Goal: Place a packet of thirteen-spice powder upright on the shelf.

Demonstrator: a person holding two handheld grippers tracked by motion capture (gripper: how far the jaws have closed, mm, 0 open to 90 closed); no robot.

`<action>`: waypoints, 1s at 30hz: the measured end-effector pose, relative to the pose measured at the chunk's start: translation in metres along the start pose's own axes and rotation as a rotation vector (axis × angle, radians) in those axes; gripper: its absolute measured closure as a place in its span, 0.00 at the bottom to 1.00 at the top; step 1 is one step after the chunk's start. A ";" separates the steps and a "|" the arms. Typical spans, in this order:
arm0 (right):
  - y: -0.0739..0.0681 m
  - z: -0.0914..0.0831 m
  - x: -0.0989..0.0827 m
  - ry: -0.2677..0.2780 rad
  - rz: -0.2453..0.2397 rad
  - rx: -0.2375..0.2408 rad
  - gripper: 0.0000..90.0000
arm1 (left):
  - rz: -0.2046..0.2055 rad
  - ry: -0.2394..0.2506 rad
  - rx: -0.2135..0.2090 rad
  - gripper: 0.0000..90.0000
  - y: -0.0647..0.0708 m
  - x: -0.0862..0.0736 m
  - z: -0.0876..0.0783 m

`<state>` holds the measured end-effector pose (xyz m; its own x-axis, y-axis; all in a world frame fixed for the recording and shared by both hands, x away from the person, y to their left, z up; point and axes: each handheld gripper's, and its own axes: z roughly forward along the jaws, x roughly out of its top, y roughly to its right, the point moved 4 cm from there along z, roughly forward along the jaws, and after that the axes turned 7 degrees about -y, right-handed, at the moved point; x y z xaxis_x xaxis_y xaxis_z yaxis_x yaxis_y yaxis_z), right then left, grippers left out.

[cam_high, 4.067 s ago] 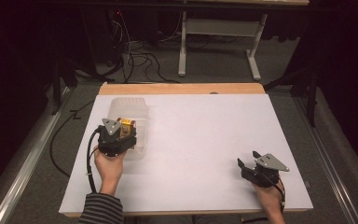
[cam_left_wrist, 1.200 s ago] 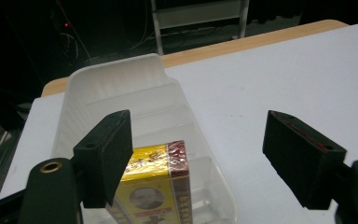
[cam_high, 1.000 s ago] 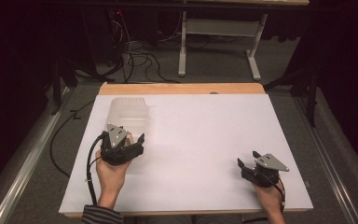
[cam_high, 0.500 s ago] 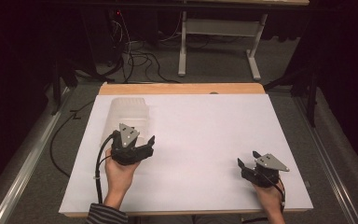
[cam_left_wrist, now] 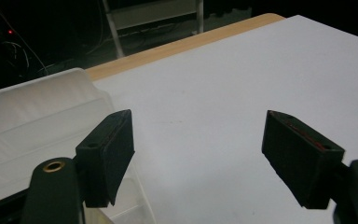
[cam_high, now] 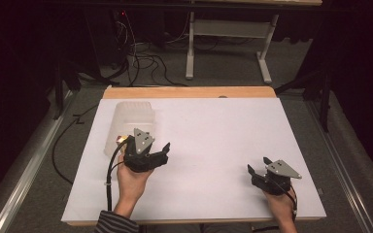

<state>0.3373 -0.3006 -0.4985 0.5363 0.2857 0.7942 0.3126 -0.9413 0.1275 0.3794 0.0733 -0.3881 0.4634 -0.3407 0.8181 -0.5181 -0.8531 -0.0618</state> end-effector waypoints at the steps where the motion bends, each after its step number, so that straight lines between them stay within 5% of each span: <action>1: 0.000 0.000 0.000 0.000 0.000 0.000 0.37 | 0.001 0.001 -0.001 0.29 0.001 0.000 0.001; 30: 0.001 0.000 0.000 0.005 0.005 0.000 0.37 | 0.047 -0.022 -0.093 0.29 0.041 0.007 0.020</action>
<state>0.3371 -0.3013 -0.4982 0.5339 0.2805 0.7976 0.3103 -0.9425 0.1237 0.3765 0.0281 -0.3963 0.4519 -0.3892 0.8027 -0.6039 -0.7958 -0.0459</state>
